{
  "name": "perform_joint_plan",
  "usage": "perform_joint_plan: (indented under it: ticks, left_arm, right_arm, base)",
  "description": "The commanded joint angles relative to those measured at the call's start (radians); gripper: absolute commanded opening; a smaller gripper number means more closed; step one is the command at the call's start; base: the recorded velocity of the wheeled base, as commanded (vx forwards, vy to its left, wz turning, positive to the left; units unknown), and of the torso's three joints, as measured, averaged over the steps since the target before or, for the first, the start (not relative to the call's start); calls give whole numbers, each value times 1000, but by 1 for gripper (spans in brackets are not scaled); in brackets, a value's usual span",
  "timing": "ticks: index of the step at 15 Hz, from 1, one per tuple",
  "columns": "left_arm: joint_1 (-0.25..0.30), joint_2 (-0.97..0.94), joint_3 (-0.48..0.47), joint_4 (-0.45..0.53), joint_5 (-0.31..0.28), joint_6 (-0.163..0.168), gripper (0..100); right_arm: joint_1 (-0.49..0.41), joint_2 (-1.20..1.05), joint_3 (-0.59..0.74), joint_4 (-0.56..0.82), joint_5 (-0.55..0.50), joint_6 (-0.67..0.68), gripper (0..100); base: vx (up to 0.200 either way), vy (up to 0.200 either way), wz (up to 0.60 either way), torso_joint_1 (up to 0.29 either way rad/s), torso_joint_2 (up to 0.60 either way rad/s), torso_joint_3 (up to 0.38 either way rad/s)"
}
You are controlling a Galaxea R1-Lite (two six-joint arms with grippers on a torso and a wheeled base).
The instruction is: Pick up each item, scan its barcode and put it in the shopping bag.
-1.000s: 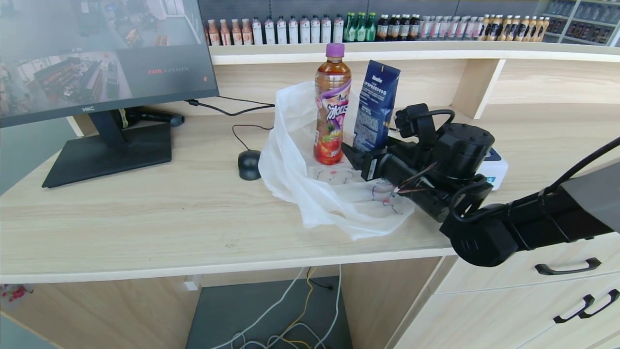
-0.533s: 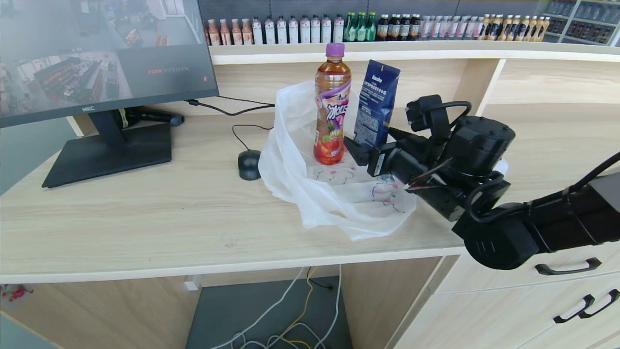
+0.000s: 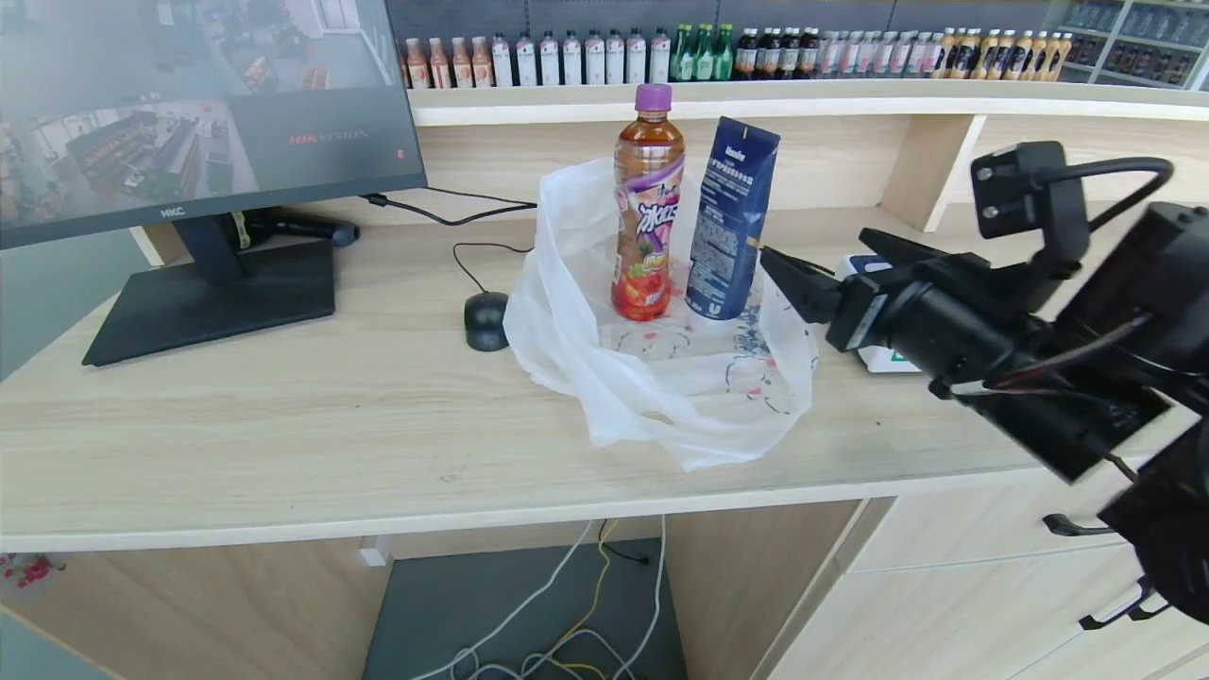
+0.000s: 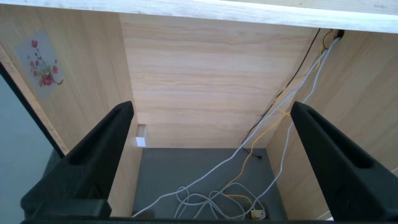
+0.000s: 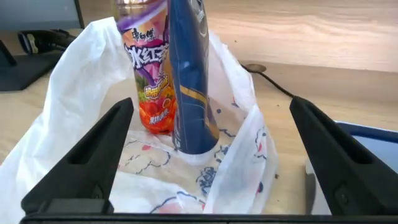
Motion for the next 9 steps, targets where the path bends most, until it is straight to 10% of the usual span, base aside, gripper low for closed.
perform_joint_plan:
  ticks: [1, 9]
  left_arm:
    - [0, 0, 0, 0, 0, -1, 100]
    - [0, 0, 0, 0, 0, -1, 100]
  right_arm:
    - [5, -250, 203, 0, -49, 0, 100]
    - [5, -699, 743, 26, -108, 8, 100]
  base:
    - [0, 0, 0, 0, 0, 0]
    - [0, 0, 0, 0, 0, 0]
